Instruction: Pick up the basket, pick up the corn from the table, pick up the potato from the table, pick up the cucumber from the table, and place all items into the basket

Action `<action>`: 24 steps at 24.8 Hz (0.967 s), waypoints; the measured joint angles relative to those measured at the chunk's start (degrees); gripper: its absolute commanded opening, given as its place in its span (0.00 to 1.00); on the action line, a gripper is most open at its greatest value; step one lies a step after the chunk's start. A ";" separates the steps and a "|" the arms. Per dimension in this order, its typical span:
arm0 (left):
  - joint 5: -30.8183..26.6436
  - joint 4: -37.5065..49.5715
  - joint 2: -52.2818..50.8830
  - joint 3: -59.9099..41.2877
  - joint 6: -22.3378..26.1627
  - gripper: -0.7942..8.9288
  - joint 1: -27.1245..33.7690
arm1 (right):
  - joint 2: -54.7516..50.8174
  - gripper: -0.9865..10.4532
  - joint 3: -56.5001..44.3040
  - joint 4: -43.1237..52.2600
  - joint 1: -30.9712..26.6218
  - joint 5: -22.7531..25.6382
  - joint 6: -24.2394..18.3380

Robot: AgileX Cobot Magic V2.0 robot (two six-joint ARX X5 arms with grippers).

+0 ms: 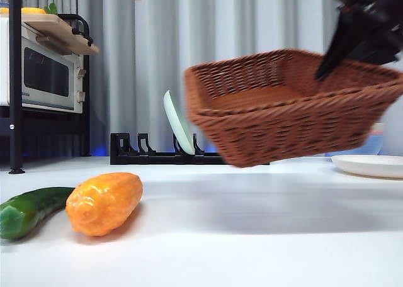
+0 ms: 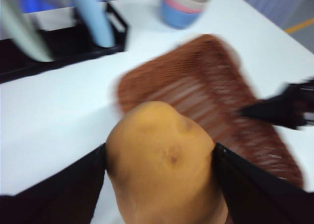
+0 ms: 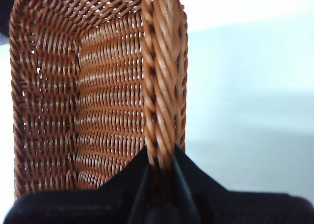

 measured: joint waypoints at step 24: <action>-9.31 -0.09 17.62 -0.20 -0.92 0.66 -16.35 | 3.39 0.07 0.00 7.52 7.54 -0.39 7.04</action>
